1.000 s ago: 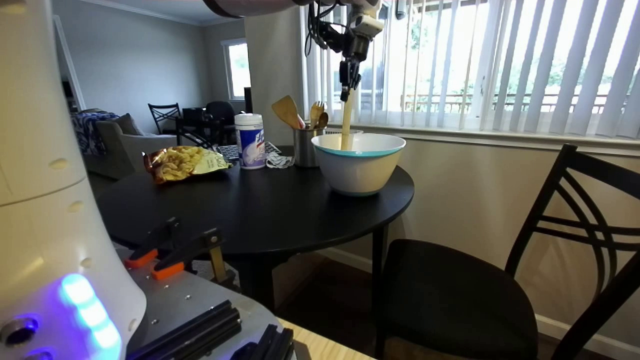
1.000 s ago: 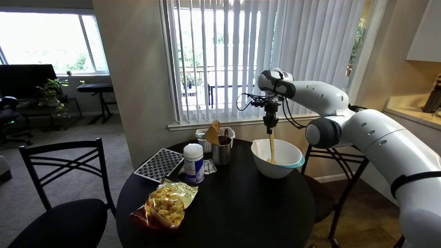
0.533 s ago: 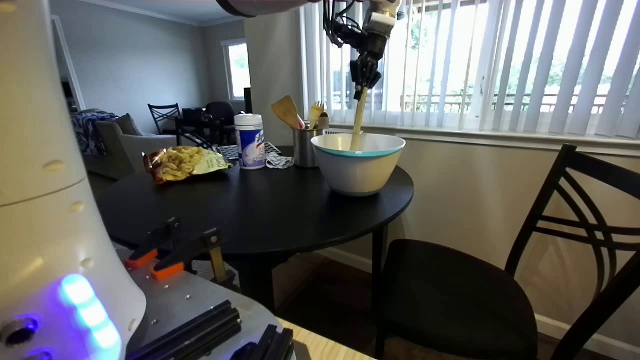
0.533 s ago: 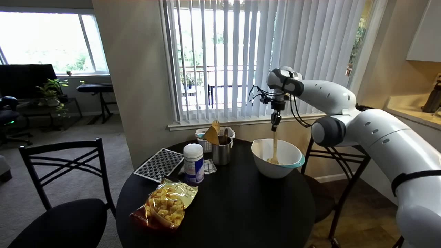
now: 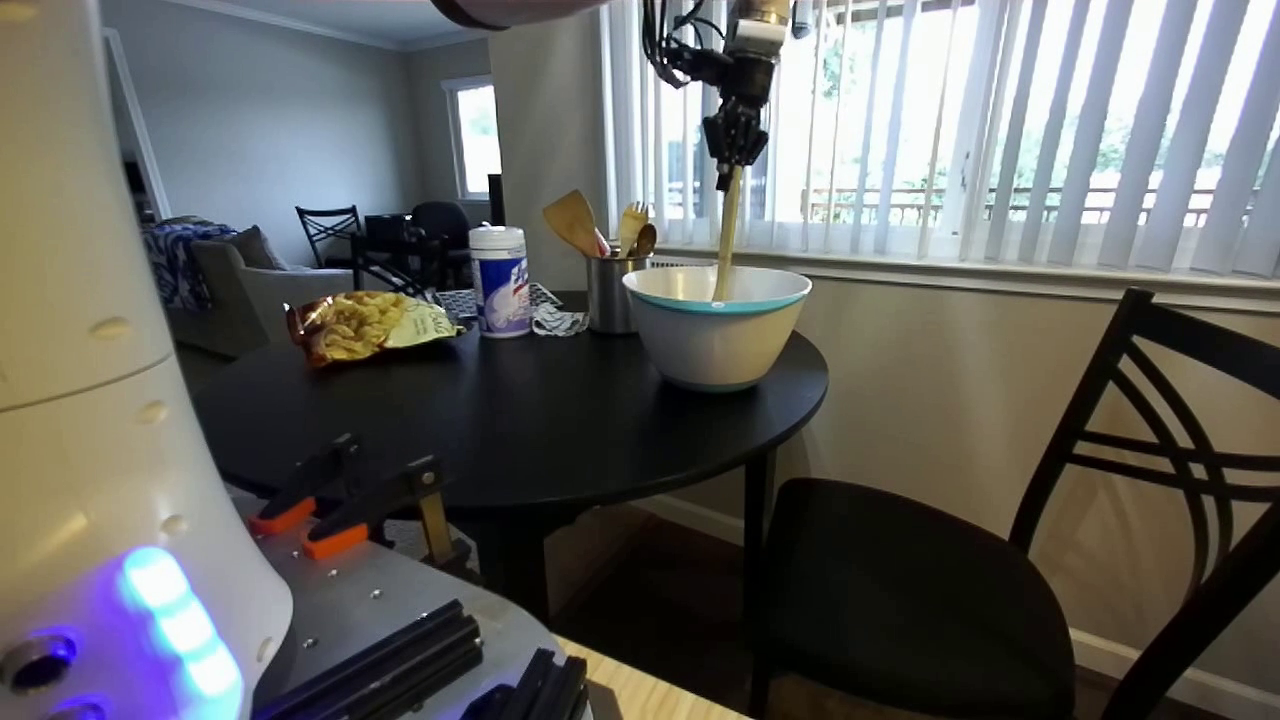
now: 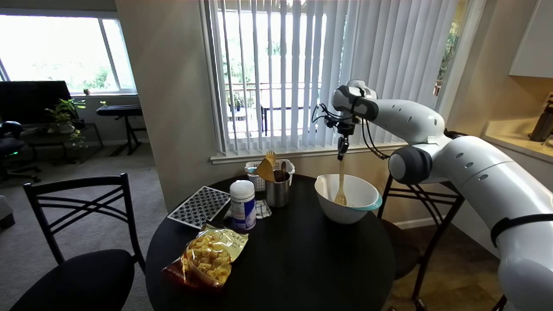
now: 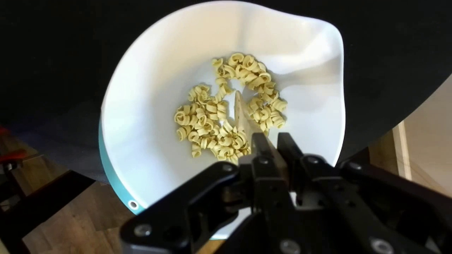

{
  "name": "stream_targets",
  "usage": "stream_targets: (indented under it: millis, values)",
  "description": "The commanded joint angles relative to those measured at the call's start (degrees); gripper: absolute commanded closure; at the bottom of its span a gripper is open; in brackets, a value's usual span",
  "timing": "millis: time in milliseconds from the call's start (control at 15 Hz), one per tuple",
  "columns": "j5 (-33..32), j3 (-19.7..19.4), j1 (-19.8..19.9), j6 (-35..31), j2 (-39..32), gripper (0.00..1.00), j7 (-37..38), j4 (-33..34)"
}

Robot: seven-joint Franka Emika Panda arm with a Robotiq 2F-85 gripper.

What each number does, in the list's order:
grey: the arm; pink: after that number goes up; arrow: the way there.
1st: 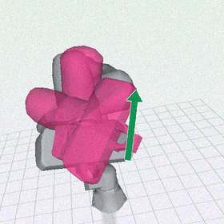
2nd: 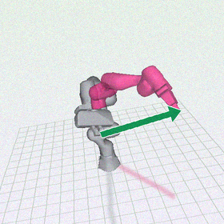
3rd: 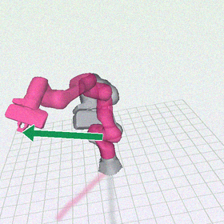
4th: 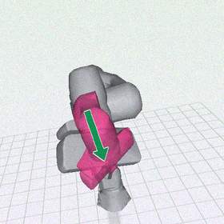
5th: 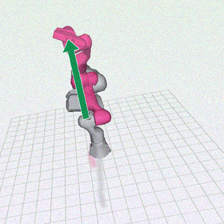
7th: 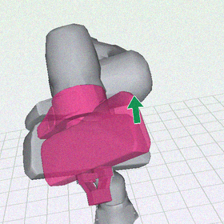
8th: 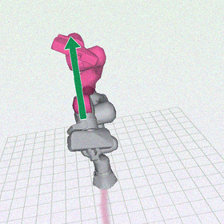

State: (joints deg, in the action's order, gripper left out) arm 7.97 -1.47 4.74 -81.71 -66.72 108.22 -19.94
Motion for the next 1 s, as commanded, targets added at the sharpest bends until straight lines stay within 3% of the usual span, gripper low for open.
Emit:
stream_targets:
  millis: [0, 533, 933]
  values:
    - [-3.1, -1.1, -4.3, -1.4, 0.5, 0.97, -6.2, 0.0]
    - [-7.9, -0.6, -12.8, -1.3, 3.5, 0.97, -20.0, -0.9]
    - [-8.0, 0.2, -14.5, -2.7, 3.5, 0.97, -27.0, -0.9]
